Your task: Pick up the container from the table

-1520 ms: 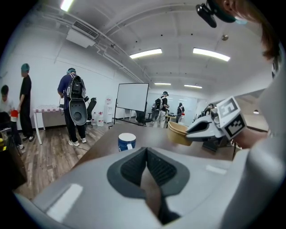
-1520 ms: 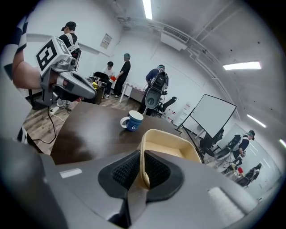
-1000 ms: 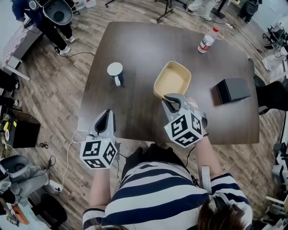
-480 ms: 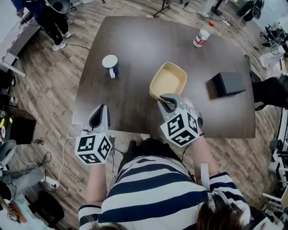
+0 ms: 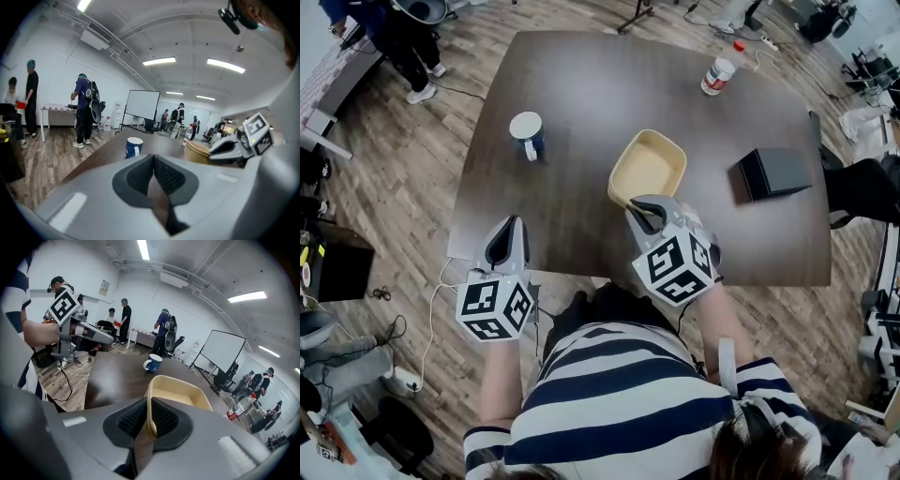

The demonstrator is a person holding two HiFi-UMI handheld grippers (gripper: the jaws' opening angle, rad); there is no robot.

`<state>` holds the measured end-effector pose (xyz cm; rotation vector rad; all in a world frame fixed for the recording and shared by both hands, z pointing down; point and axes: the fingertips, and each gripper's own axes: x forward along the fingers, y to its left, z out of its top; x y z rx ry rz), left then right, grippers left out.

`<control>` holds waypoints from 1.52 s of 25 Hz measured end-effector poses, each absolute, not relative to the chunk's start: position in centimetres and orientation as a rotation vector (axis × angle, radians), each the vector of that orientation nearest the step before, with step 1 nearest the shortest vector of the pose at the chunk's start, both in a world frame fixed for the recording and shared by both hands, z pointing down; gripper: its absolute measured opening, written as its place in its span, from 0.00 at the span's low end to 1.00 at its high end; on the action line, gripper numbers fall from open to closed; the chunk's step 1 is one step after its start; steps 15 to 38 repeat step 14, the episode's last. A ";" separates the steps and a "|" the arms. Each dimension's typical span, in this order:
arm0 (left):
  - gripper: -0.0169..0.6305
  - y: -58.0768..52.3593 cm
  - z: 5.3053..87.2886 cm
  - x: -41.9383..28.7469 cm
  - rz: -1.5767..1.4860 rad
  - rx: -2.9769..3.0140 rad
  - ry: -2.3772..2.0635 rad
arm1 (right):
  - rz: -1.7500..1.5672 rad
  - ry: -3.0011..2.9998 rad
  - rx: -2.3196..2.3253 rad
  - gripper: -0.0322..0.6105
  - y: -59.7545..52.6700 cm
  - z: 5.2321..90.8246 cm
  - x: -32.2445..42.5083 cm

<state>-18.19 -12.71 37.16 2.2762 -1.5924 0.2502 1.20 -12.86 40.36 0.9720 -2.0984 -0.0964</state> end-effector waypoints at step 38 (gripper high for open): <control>0.03 -13.4 37.5 -16.9 0.268 2.297 -1.565 | -0.094 -2.096 0.950 0.09 -13.7 40.9 1.1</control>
